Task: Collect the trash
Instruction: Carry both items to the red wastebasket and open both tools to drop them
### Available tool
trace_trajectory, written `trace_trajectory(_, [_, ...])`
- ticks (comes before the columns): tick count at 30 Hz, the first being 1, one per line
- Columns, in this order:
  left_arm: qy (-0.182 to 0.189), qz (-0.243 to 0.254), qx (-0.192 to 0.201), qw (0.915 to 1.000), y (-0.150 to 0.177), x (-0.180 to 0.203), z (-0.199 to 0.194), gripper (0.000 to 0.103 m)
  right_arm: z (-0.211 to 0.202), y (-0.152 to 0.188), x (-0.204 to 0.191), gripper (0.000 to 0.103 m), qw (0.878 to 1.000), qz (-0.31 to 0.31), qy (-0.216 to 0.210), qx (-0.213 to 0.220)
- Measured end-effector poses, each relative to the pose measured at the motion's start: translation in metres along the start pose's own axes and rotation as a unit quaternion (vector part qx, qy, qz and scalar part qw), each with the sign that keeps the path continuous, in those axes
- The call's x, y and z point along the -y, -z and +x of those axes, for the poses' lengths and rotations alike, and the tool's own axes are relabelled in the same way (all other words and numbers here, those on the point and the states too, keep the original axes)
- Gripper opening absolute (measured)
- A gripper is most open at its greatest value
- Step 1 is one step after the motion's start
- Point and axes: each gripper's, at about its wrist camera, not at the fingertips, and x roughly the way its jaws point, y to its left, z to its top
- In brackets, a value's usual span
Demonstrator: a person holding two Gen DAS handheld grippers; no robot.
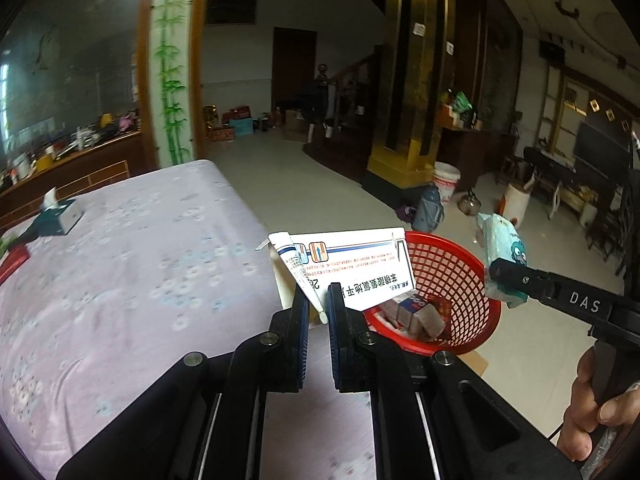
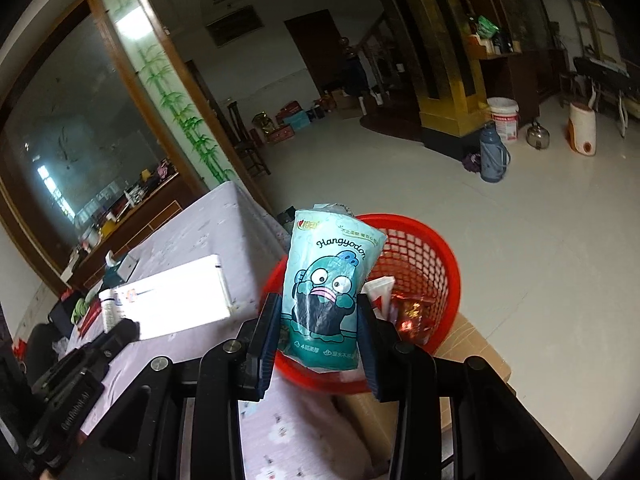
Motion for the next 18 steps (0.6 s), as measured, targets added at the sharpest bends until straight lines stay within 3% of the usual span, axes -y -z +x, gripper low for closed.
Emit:
trace_trajectory(6, [0.012, 0.025, -0.021, 0.9994, -0.003, 0.031, 0.036, 0.009, 0.018, -0.015, 0.018, 0.047, 1.000, 0.013, 0.014, 0.000])
trace_trajectory(7, [0.016, 0.030, -0.028, 0.9990, -0.003, 0.035, 0.044, 0.013, 0.024, -0.017, 0.019, 0.050, 1.000, 0.015, 0.019, 0.000])
trace_trajectory(10, [0.024, 0.018, -0.040, 0.9988, -0.001, 0.041, 0.056, 0.044, 0.038, -0.020, 0.025, 0.060, 0.999, 0.019, 0.033, -0.014])
trace_trajectory(15, [0.028, 0.012, -0.021, 0.9993, 0.009, 0.029, 0.037, 0.049, 0.020, -0.007, 0.030, 0.062, 0.999, 0.023, 0.039, -0.004])
trace_trajectory(18, [0.026, 0.014, -0.002, 0.9996, 0.017, 0.022, 0.015, 0.070, -0.002, 0.005, 0.022, 0.076, 0.999, 0.013, 0.047, 0.014])
